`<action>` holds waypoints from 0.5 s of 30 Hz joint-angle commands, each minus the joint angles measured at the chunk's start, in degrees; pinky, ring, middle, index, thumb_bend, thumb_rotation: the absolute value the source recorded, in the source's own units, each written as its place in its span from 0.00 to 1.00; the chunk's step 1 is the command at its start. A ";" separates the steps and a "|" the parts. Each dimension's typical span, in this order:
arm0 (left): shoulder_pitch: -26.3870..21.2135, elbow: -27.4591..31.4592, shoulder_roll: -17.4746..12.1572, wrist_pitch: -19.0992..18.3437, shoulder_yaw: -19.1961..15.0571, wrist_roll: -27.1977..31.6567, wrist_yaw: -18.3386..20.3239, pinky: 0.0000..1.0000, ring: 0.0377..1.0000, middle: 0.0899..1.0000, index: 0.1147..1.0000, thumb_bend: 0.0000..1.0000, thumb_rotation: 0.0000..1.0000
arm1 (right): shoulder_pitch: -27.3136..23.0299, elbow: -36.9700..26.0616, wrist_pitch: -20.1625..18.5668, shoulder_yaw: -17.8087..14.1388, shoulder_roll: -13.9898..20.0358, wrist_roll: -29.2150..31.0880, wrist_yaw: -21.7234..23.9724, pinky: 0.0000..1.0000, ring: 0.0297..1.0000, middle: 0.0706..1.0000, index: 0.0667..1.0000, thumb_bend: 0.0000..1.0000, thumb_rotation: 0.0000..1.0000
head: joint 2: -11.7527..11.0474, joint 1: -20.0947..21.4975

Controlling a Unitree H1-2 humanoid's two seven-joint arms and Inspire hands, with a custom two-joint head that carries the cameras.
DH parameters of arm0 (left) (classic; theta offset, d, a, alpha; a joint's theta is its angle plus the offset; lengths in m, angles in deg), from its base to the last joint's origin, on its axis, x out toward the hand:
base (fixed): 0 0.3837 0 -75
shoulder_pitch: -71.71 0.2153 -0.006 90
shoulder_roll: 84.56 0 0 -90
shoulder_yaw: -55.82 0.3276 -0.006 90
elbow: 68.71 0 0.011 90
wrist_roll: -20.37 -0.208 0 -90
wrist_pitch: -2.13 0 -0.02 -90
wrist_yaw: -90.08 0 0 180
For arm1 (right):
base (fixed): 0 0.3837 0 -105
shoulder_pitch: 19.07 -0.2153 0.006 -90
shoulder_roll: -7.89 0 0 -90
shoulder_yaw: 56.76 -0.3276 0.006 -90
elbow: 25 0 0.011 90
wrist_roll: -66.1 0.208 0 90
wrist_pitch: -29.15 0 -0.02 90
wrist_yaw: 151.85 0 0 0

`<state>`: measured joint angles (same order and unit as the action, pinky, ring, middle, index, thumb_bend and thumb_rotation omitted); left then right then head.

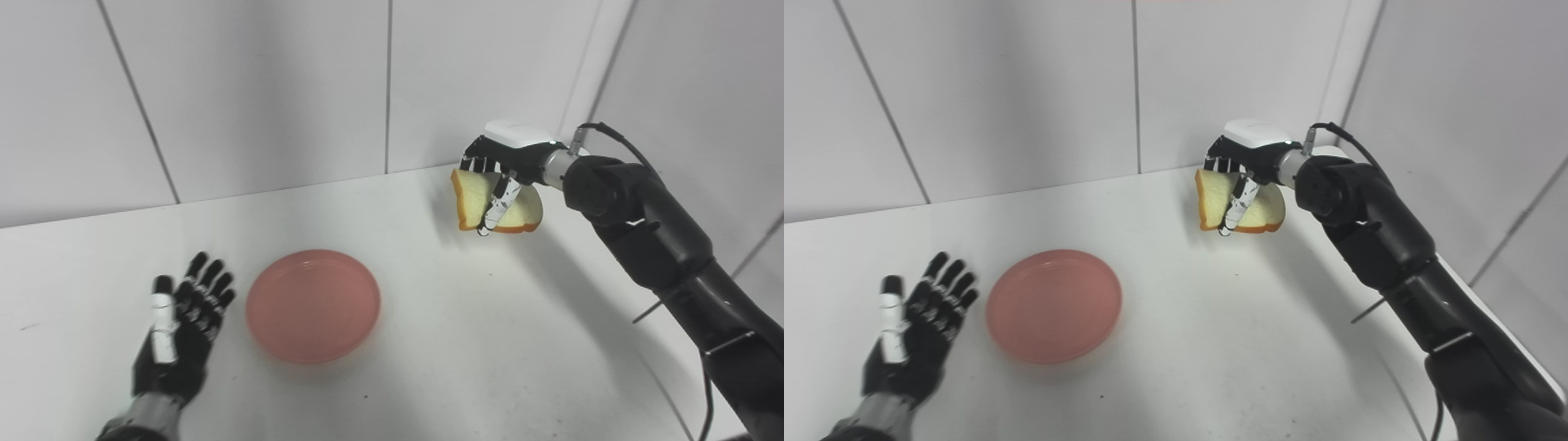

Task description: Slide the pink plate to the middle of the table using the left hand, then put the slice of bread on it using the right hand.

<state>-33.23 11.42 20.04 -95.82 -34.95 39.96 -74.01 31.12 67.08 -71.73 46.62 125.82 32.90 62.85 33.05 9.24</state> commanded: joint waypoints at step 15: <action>-1.40 -6.69 4.66 1.73 2.09 -6.14 -5.20 0.96 0.95 0.94 0.94 0.83 0.96 | -10.73 -1.09 3.36 7.11 -13.26 0.22 0.27 0.43 0.47 0.44 0.46 0.53 0.00 | 0.26 -8.31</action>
<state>-35.74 7.24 24.71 -92.23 -33.06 34.96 -77.87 23.89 66.64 -70.25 54.27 112.31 33.58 63.85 33.22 0.97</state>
